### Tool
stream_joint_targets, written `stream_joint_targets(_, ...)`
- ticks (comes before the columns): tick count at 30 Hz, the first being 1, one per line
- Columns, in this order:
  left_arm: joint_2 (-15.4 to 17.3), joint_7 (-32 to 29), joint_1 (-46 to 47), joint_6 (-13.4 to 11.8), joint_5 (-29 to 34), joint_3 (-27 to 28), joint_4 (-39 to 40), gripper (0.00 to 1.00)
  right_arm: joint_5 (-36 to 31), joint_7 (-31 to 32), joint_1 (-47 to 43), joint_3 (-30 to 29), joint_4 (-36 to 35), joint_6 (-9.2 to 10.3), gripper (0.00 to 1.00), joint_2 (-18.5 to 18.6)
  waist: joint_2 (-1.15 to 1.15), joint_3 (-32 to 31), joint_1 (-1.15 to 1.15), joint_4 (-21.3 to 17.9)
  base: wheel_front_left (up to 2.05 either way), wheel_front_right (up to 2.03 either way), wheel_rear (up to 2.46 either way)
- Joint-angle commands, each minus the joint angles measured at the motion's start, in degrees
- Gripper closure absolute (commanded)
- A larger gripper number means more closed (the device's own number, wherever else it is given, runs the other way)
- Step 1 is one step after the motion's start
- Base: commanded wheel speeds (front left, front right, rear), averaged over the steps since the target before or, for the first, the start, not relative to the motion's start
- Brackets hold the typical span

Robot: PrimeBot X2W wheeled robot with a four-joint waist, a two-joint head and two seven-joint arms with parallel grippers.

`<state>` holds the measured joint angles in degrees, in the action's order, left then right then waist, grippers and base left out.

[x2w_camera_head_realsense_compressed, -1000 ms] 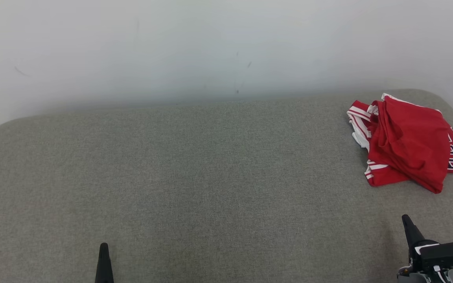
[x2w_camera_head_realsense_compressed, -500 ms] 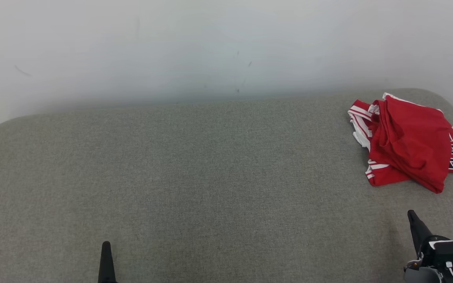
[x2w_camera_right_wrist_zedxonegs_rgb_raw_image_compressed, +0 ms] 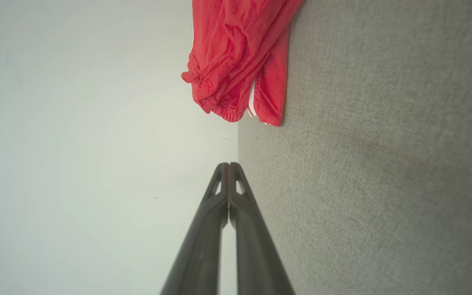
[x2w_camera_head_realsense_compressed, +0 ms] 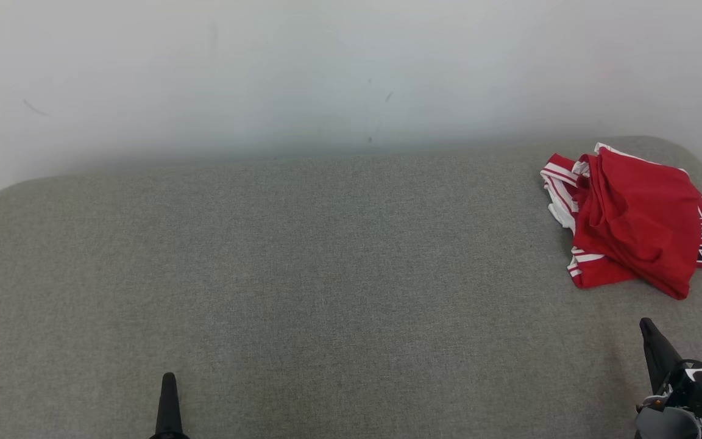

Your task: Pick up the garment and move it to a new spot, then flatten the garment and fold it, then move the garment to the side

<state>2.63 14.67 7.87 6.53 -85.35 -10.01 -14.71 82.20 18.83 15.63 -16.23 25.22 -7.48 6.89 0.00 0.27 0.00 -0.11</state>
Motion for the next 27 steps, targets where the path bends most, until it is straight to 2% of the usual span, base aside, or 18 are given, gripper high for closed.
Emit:
stream_joint_targets(1, 0.4, 0.1, 0.7, 0.4, -1.4, -0.2, -0.3, 1.00, 1.4, 0.6, 0.5, -0.6, 0.1, -0.02, 1.00, 0.4, 0.00, 0.0, 0.00, 0.0, 0.00, 0.00, 0.00)
stream_joint_targets(21, 0.4, 0.1, 2.0, 1.1, -9.9, -1.8, -1.8, 1.00, 9.3, 4.7, 2.1, -4.3, 1.5, -0.02, 1.00, 0.4, 0.00, 0.3, 0.00, 0.2, 0.00, 0.00, 0.00)
stream_joint_targets(27, 0.4, 0.1, 2.0, 1.1, -9.7, -1.8, -1.7, 1.00, 8.9, 4.8, 2.1, -4.3, 1.5, -0.02, 1.00, 0.3, 0.00, 0.3, 0.00, 0.2, 0.00, 0.00, 0.00)
